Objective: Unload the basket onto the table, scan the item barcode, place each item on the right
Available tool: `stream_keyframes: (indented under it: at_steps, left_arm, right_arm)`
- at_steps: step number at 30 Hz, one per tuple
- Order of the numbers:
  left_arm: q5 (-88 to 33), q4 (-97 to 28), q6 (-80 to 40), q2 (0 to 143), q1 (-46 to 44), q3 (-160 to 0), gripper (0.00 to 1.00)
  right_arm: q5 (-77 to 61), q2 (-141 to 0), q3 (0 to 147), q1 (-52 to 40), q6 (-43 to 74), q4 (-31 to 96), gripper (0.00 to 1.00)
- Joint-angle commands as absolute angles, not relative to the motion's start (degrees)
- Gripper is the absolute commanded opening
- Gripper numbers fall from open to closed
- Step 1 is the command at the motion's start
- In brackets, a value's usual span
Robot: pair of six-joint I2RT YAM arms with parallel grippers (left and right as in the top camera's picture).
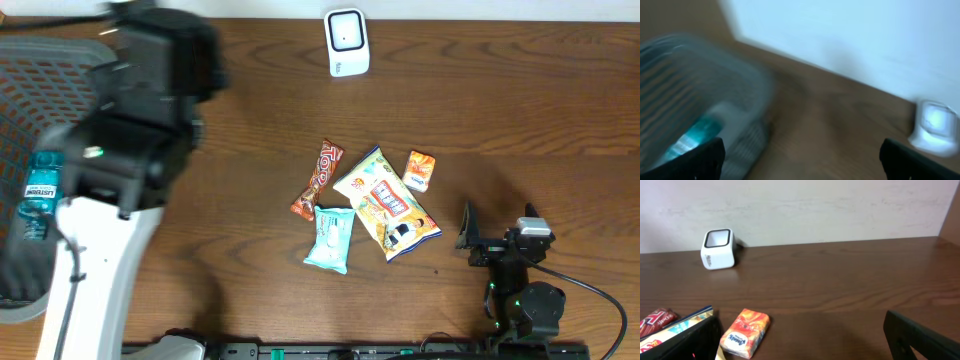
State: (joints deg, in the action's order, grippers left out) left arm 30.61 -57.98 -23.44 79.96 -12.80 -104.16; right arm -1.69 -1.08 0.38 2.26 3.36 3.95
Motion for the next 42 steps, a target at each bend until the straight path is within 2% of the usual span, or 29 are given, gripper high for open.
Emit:
stream_keyframes:
  at_steps: [1,8,10,13,18,25,34,42]
  left_arm:
    - [32.62,-62.76,-38.87,78.24,-4.25,-104.90,0.98]
    - [32.60,-72.97,-60.42,78.67,14.31,-103.42,0.98]
    - [32.58,-75.05,-69.97,78.85,19.25,-102.17,0.98]
    - [32.56,-77.76,-81.34,79.42,24.27,-100.44,0.98]
    - [32.45,-77.95,-92.68,81.28,29.69,-96.27,0.98]
    - [32.23,-74.48,-95.29,88.84,33.26,-94.08,0.98]
    - [25.02,-67.42,-95.31,100.01,34.13,-94.08,0.98]
    - [24.18,-64.99,-97.89,108.16,34.72,-94.08,0.98]
  right_arm:
    - [-1.63,-1.10,0.32,1.67,2.70,4.12,0.99]
    - [-1.65,-1.10,0.32,1.67,2.70,4.14,0.99]
    - [-1.65,-1.08,0.32,1.67,2.70,4.12,0.99]
    - [-1.65,-1.10,0.32,1.67,2.70,4.12,0.99]
    - [-1.63,-1.08,0.32,1.67,2.70,4.12,0.99]
    - [-1.63,-1.08,0.32,1.67,2.70,4.12,0.99]
    - [-1.63,-1.10,0.32,1.67,2.70,4.12,0.99]
    - [-1.63,-1.10,0.32,1.67,2.70,4.14,0.99]
